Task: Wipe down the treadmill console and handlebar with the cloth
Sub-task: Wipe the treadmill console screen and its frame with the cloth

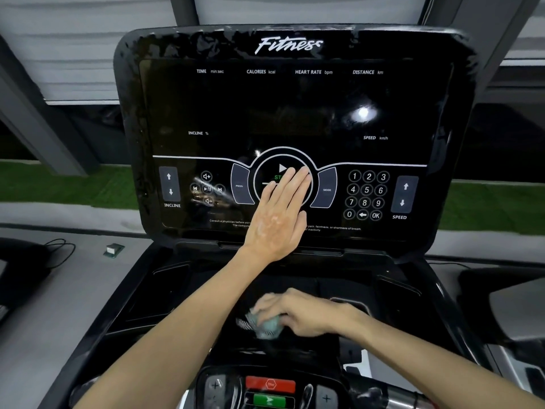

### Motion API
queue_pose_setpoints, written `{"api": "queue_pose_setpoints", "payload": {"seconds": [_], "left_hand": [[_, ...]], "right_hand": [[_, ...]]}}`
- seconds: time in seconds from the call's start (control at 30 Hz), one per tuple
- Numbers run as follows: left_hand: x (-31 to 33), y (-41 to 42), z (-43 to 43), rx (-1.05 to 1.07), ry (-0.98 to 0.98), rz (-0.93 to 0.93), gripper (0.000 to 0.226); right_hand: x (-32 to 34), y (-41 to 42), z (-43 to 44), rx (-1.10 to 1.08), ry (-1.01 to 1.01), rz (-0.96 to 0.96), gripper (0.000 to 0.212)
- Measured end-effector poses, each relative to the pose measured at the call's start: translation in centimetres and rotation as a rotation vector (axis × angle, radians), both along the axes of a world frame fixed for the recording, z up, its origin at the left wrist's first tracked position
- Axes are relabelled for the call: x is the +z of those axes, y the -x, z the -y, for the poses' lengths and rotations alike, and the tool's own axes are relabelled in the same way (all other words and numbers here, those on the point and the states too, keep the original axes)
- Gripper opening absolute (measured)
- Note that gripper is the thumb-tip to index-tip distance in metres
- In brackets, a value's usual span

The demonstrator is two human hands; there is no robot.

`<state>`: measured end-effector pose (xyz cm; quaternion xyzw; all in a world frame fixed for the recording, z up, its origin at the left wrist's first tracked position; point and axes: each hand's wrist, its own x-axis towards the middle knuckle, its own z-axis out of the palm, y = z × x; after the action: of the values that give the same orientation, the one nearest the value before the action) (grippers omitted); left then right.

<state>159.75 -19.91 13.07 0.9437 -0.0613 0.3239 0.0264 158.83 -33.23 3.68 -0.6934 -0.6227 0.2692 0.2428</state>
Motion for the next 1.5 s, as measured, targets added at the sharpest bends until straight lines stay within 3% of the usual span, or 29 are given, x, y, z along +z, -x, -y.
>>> {"api": "queue_pose_setpoints", "payload": {"seconds": [0.13,0.27,0.37,0.47,0.7,1.13,1.3,1.5], "left_hand": [[-0.1,-0.1,0.1,0.006,-0.008,-0.005,0.063],[-0.1,-0.1,0.1,0.009,-0.008,-0.008,0.063],[0.0,-0.1,0.1,0.013,-0.011,-0.012,0.063],[0.0,-0.1,0.2,0.014,-0.012,-0.016,0.062],[0.1,0.0,0.3,0.012,-0.004,-0.005,0.061],[0.2,0.1,0.5,0.036,-0.027,-0.001,0.061],[0.0,0.1,0.3,0.036,-0.036,-0.015,0.062],[0.0,0.1,0.3,0.022,-0.019,-0.013,0.062]], "right_hand": [[1.3,-1.1,4.0,0.005,-0.001,0.13,0.039],[1.3,-2.5,6.2,-0.164,-0.134,0.493,0.054],[1.0,-2.1,7.2,-0.199,-0.154,0.64,0.052],[-0.3,-2.9,9.2,-0.341,-0.103,0.631,0.081],[-2.4,-4.0,17.2,-0.602,0.01,0.452,0.066],[-0.8,-3.2,8.8,-0.446,-0.101,0.374,0.042],[0.4,-2.5,4.1,-0.331,-0.01,0.286,0.038],[0.9,-2.5,5.3,-0.171,0.104,0.19,0.035]]}}
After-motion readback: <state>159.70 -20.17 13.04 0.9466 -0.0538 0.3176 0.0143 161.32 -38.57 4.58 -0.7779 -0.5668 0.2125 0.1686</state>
